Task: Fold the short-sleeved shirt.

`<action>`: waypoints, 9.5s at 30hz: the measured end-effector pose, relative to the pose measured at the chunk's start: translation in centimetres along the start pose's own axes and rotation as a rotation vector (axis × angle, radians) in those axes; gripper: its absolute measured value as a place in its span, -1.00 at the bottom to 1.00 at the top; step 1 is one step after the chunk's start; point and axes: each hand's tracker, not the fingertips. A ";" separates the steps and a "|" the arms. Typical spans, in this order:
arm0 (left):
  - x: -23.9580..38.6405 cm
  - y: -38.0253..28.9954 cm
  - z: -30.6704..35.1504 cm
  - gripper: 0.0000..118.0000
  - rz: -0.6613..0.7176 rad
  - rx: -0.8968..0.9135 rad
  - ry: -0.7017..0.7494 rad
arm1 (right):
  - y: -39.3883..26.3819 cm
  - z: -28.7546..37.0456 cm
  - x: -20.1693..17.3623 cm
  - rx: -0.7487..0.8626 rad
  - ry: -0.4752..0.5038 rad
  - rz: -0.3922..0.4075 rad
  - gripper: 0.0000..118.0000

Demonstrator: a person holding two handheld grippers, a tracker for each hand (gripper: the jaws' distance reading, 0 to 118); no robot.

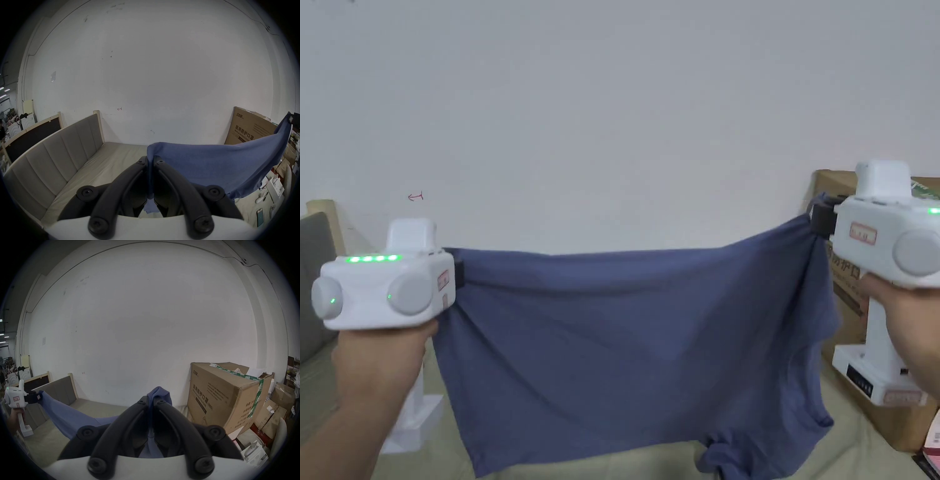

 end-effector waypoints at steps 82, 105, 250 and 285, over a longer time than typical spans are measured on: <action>-4.3 -37.7 18.1 -0.90 -0.156 -0.723 -0.146 | -42.0 23.7 -1.3 -0.847 -0.132 0.009 -0.73; -3.2 -29.3 -1.2 -0.94 -0.102 -0.927 -0.212 | -34.4 3.5 2.6 -0.884 -0.061 -0.180 -0.95; -10.8 -24.9 15.8 -0.95 -0.123 -0.415 -0.137 | -26.7 16.8 3.3 -0.571 0.081 0.023 -0.88; -8.9 -33.1 16.3 -0.95 -0.145 -0.651 -0.098 | -38.0 -1.8 0.3 -0.911 0.187 0.095 -1.00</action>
